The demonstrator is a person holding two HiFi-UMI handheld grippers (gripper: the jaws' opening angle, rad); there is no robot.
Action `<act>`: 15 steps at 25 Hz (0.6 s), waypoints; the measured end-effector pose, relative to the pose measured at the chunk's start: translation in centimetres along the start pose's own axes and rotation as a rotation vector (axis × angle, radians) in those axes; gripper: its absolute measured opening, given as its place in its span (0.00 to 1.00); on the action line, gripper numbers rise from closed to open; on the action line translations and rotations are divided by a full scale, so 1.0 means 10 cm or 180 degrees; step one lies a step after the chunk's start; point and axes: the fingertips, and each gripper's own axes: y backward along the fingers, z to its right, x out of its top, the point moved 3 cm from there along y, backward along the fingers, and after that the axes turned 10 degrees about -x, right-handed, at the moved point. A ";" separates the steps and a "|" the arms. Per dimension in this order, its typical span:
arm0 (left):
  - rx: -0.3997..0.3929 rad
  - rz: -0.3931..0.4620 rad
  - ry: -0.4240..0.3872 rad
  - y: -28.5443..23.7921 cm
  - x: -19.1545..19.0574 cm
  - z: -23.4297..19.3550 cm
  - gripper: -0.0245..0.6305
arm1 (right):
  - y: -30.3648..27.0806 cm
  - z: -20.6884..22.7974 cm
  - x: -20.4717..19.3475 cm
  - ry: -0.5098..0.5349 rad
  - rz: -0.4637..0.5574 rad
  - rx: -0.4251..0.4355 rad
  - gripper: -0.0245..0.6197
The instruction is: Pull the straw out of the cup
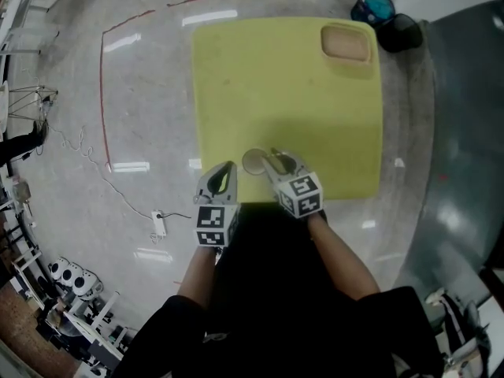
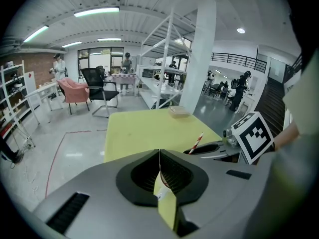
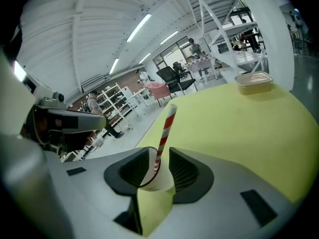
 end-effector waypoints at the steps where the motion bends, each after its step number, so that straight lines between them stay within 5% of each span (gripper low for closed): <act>1: 0.0002 0.0007 0.0008 -0.01 0.00 0.01 0.11 | 0.00 0.03 0.00 -0.0028 -0.0002 -0.0011 0.25; 15: 0.0178 0.0124 0.0193 0.17 -0.07 0.03 0.11 | 0.04 -0.06 0.03 0.0245 -0.0065 0.0025 0.11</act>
